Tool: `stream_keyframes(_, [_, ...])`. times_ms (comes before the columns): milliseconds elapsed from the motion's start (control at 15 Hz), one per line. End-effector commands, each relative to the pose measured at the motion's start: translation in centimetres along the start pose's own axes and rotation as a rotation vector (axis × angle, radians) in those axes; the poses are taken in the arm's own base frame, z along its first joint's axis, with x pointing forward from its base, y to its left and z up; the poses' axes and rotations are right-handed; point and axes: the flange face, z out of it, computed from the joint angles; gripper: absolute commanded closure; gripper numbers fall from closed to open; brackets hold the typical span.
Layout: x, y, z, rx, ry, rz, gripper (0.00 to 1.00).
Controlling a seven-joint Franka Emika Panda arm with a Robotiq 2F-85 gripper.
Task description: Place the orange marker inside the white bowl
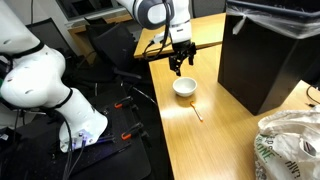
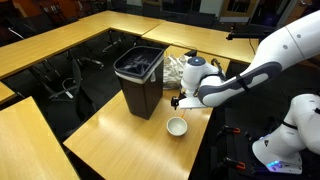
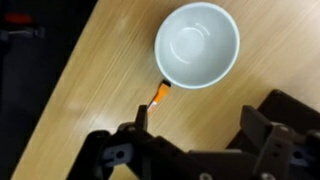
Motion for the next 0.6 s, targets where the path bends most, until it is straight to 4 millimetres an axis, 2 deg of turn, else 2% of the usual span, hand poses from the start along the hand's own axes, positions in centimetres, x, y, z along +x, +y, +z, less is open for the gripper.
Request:
stream_keyframes(0, [1.5, 1.0, 1.8, 0.011, 0.028, 0.200, 0.00])
stream_keyframes(200, [3.5, 3.3, 3.9, -0.011, 0.050, 0.372, 0.00])
stream_keyframes(533, [5.2, 6.3, 7.8, -0.069, 0.100, 0.661, 0.00])
